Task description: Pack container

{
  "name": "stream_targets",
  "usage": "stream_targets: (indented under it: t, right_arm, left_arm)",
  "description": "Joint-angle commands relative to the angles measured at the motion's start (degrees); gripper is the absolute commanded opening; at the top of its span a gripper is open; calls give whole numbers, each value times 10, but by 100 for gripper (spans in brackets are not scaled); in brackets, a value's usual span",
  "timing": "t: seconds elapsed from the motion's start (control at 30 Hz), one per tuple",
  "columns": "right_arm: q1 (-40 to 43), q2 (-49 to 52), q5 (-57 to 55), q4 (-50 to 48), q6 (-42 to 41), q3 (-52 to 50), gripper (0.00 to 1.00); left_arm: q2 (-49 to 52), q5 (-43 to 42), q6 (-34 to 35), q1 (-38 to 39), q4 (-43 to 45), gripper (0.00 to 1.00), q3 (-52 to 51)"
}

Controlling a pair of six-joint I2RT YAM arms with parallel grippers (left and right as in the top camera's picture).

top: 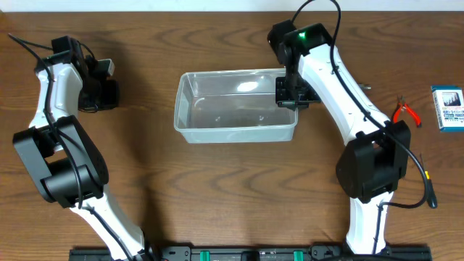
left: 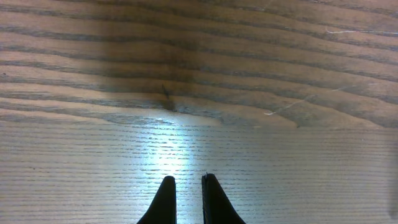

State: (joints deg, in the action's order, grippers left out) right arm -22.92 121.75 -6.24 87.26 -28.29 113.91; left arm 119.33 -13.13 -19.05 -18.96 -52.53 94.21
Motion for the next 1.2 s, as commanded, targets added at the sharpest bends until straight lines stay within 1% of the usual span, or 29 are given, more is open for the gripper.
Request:
stream_targets:
  t: [0.0, 0.13, 0.27, 0.43, 0.7, 0.9, 1.17]
  right_arm:
    - [1, -15, -14, 4, -9, -5, 1]
    - [8, -15, -15, 6, -8, -7, 1]
    - [9, -15, -41, -2, -2, -21, 1]
    - [9, -15, -38, -30, 10, -47, 1]
    - [10, -15, -38, -42, 14, -78, 1]
    - [17, -15, -39, -55, 32, -83, 1]
    - [19, -15, -28, -58, 33, -83, 1]
  left_arm:
    - [3, 4, 7, 0, -3, 6, -2]
    - [3, 4, 7, 0, -4, 6, -2]
    - [3, 4, 7, 0, -3, 6, -2]
    - [3, 4, 7, 0, -3, 6, -2]
    - [3, 8, 7, 0, -3, 6, -2]
    - [3, 8, 7, 0, -5, 6, -2]
    - [3, 8, 7, 0, -6, 6, -2]
